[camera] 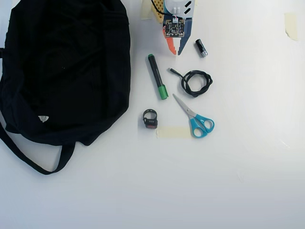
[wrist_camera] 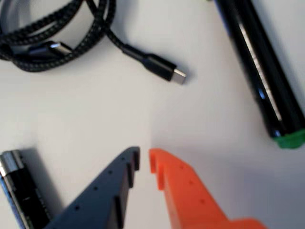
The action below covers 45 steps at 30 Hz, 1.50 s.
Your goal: Put the bike light into the black bag
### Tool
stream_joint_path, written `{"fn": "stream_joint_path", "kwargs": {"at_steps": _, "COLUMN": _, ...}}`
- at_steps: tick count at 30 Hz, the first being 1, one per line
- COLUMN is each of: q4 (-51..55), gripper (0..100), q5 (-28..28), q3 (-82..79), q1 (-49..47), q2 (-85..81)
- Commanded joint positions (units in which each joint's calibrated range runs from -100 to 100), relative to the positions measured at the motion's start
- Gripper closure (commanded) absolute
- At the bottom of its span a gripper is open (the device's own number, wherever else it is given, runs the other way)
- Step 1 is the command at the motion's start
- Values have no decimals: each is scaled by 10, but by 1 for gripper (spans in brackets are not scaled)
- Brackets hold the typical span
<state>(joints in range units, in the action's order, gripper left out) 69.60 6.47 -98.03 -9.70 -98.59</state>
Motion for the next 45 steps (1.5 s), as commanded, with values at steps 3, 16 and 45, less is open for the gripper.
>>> {"fn": "stream_joint_path", "kwargs": {"at_steps": 3, "q4": 14, "gripper": 98, "q5": -2, "q3": -12, "q1": 0, "q2": -7}}
{"fn": "stream_joint_path", "kwargs": {"at_steps": 16, "q4": 14, "gripper": 98, "q5": -2, "q3": -12, "q1": 0, "q2": -7}}
{"fn": "stream_joint_path", "kwargs": {"at_steps": 45, "q4": -4, "gripper": 97, "q5": -2, "q3": -10, "q1": -6, "q2": 2}}
